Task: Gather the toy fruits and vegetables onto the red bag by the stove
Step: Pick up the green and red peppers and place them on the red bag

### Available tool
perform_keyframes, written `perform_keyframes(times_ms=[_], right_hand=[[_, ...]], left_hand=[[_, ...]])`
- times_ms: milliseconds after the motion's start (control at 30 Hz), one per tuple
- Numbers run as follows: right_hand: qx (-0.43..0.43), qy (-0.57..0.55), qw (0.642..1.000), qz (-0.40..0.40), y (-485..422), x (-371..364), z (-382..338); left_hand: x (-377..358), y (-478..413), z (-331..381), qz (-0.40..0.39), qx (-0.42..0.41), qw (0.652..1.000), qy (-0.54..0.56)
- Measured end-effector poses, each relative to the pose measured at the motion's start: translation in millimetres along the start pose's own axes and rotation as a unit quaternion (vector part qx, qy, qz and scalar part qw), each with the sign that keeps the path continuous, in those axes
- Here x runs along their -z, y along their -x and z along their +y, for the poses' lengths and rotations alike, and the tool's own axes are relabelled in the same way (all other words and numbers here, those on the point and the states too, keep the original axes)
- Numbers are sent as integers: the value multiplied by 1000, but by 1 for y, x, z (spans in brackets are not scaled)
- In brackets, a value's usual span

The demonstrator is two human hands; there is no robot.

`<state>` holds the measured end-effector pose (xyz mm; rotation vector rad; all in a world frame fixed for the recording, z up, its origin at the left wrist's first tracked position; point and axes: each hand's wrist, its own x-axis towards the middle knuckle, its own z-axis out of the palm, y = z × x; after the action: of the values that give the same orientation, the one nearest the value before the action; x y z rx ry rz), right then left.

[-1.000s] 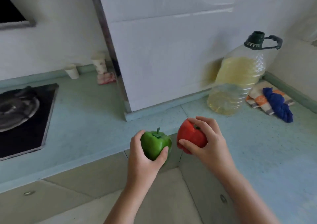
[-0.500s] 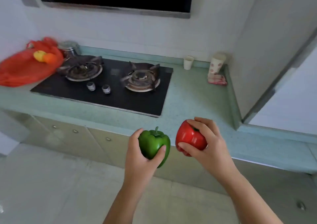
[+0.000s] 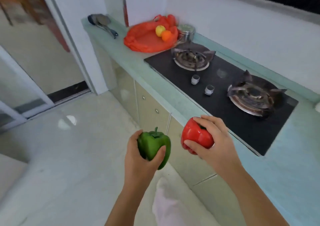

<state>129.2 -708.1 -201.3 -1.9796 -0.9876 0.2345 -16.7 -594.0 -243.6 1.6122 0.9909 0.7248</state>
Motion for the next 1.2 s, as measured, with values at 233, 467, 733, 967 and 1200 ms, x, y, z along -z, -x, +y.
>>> perform_keyframes(times_ms=[233, 467, 733, 967, 1200], right_hand=[[53, -28, 998, -1, -119, -46, -6], [55, -70, 996, 7, -240, -73, -10], [57, -79, 994, -54, -326, -136, -20], [65, -64, 994, -54, -400, -210, -49], [96, -52, 992, -69, -481, -302, -114]], left_hand=[[21, -102, 10, 62, 5, 998, -20], [28, -231, 43, 56, -26, 997, -54], [46, -311, 22, 82, -3, 995, -50], [107, -406, -4, 108, 5, 993, -48], [198, -516, -11, 138, 4, 989, -46]])
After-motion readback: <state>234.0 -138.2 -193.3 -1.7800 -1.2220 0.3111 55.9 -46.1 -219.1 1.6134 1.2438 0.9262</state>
